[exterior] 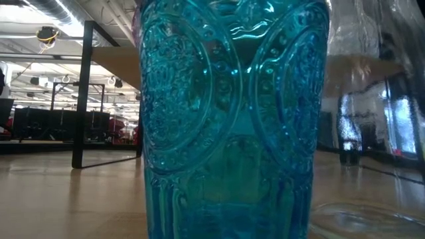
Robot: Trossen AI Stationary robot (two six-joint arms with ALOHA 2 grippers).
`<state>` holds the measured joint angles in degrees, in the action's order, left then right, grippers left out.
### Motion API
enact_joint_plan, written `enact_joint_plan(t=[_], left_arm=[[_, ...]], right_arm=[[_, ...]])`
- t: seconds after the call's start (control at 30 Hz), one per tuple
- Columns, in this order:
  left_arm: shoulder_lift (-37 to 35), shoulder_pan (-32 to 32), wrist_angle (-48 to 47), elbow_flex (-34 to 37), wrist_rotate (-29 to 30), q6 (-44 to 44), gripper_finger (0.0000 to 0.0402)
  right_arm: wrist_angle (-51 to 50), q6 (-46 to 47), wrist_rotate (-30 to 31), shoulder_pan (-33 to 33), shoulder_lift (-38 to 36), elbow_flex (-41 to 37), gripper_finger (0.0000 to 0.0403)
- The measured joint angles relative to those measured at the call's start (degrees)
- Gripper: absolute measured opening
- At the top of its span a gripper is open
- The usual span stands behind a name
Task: Sort vases onto shelf
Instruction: Put the transparent vase on the shelf aligned with the other transparent vase
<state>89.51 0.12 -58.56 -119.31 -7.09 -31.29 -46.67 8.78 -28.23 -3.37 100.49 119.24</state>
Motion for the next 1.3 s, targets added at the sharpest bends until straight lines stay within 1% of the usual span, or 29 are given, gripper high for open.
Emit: enact_joint_plan(t=[0.07, 0.13, 0.23, 0.37, 0.43, 0.53, 0.63, 0.7, 0.8, 0.93, 1.03, 1.1, 1.17, 1.3], left_arm=[[-0.73, 0.03, 0.74, 0.0, 0.34, 0.02, 0.0072], [-1.83, 0.02, 1.6, 0.0, 0.82, 0.12, 0.008], [-3.83, 0.02, 2.99, 0.11, 0.91, 0.07, 0.0082], [-8.46, -0.16, 6.3, -0.08, 1.55, 0.09, 0.008], [-10.21, -1.03, 7.98, -0.15, 4.16, 0.74, 0.008], [-11.59, -2.9, 9.06, -0.07, 10.32, 2.62, 0.008], [-12.78, -5.04, 8.61, -0.04, 16.52, 4.33, 0.0081], [-13.02, -6.15, 8.62, -0.05, 19.61, 5.37, 0.0081], [-12.6, -7.01, 8.42, 0.01, 21.38, 6.73, 0.0081], [-11.02, -7.04, 8.03, 0.22, 21.44, 6.64, 0.0081], [-9.97, -6.99, 8.17, 0.2, 21.53, 6.58, 0.0081], [-9.04, -6.99, 8.24, 0.2, 21.53, 6.44, 0.0081], [-8.02, -7.02, 8.21, 0.2, 21.51, 6.34, 0.0081], [-6.23, -6.99, 7.69, 0.22, 21.51, 7.23, 0.0081]], right_arm=[[0.74, -0.09, 0.62, -0.03, -0.27, 0.0, 0.0218], [1.74, -0.36, 1.59, -0.03, -0.63, 0.02, 0.0218], [0.74, -0.82, 3.35, 0.08, -1.52, -0.03, 0.0218], [1.42, -1.48, 8.68, 0.02, -3.35, -0.17, 0.0218], [2.3, -1.9, 12.1, -0.01, -5.14, -0.17, 0.0218], [5.32, -3.11, 17.01, 0.9, -7.97, -0.22, 0.0218], [11.91, -4.59, 22.49, 3.39, -11.63, -3.71, 0.0218], [17.02, -4.99, 28.68, 6.07, -14.64, -8.24, 0.0218], [26.66, -6.29, 41.98, 11.44, -19.58, -18.03, 0.0218], [45.15, -6.03, 58.83, 19.28, -24.68, -33.84, 0.0218], [60.21, -5.77, 70.27, 25.16, -25.7, -43.56, 0.0218], [69.41, -6.58, 77.23, 28.81, -25.38, -47.92, 0.0218], [76.57, -8.27, 83.18, 31.86, -24.14, -50.27, 0.0218], [80.11, -14.05, 95.6, 37.52, -20.23, -50.88, 0.0218]])
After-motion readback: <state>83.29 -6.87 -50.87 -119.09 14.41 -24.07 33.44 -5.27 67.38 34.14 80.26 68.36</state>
